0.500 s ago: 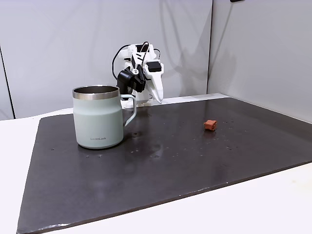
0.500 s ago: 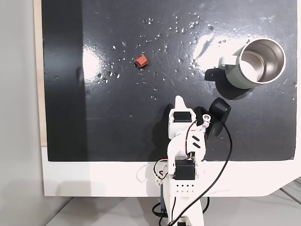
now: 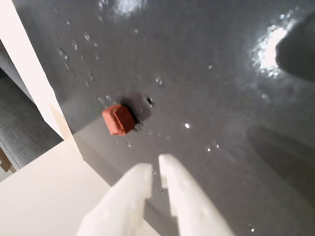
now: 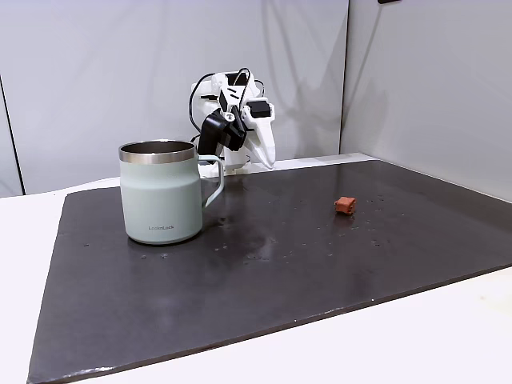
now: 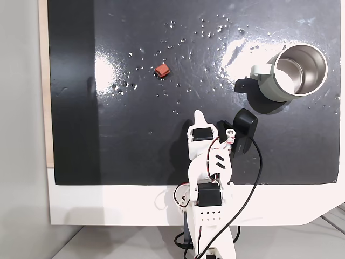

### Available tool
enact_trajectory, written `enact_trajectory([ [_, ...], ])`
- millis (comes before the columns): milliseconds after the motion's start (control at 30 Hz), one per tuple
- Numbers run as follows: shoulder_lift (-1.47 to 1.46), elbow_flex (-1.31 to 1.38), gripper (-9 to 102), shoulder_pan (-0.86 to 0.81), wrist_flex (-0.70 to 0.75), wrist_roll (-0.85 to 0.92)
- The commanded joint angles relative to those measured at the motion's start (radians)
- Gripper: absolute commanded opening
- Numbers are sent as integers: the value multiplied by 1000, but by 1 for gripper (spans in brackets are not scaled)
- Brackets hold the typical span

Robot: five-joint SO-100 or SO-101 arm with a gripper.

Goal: Grasp a cube and put it in the cup.

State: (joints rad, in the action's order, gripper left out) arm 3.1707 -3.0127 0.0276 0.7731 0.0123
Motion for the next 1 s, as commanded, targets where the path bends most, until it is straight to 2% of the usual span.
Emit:
enact_trajectory([
  [0, 6, 9, 0, 0, -26, -2],
  [467, 6, 26, 0, -15, -8, -3],
  [767, 2, 160, 0, -2, 55, 6],
  [967, -123, 296, 0, 15, 57, 18],
])
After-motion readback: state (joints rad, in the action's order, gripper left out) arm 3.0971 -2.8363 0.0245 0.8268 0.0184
